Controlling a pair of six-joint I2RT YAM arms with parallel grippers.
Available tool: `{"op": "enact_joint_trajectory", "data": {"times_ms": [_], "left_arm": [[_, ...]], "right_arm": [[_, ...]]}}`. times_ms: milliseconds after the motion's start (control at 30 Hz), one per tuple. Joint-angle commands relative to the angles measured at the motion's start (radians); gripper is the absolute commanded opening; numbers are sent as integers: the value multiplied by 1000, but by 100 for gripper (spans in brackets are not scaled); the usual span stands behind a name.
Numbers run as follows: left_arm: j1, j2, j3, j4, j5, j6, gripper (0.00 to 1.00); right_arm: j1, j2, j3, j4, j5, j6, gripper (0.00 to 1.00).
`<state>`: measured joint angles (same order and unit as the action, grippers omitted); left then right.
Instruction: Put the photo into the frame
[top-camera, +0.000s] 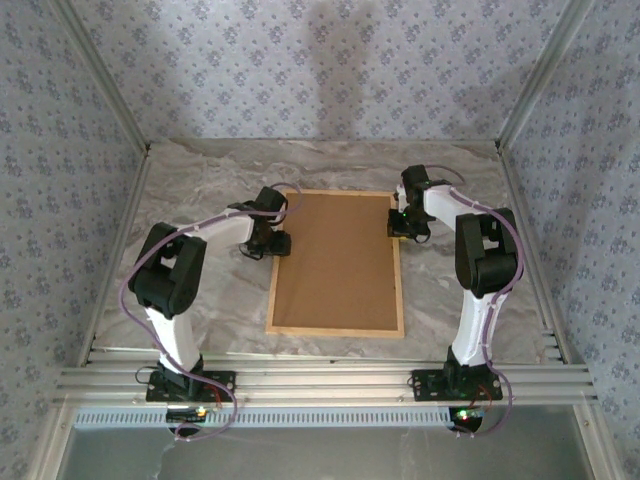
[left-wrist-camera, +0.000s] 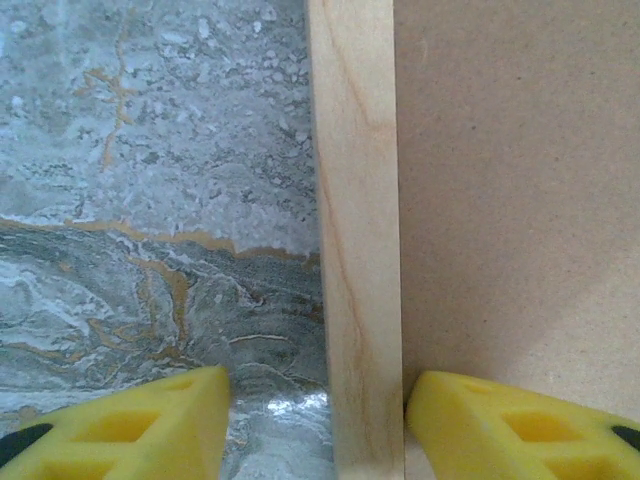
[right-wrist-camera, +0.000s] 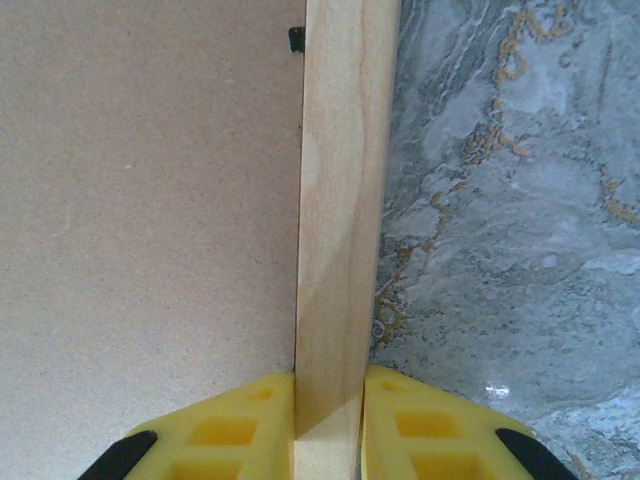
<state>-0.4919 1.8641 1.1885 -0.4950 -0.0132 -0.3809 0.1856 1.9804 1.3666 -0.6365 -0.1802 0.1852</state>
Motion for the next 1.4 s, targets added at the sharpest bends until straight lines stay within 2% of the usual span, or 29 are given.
{"op": "enact_joint_trajectory", "data": {"times_ms": [0,233,400,600,867,1367], "left_arm": [[-45,15,-23,-9,41,-16,57],[3,-163,-65,-36,-5,-27,59],[2,-291,-180,-88,68,-49,58],[-32,-387,-310,-158,130,-73,53],[-45,-398,-391,-147,189,-88,45],[-60,-351,-415,-67,221,-112,45]], "right_arm": [[20,44,-15,-6,-19,-21,22],[5,41,-14,-7,-19,-23,22],[3,44,-13,-3,-21,-23,22],[2,45,-13,-2,-19,-24,22],[1,46,-17,-2,-19,-27,22],[4,44,-23,1,-13,-29,22]]}}
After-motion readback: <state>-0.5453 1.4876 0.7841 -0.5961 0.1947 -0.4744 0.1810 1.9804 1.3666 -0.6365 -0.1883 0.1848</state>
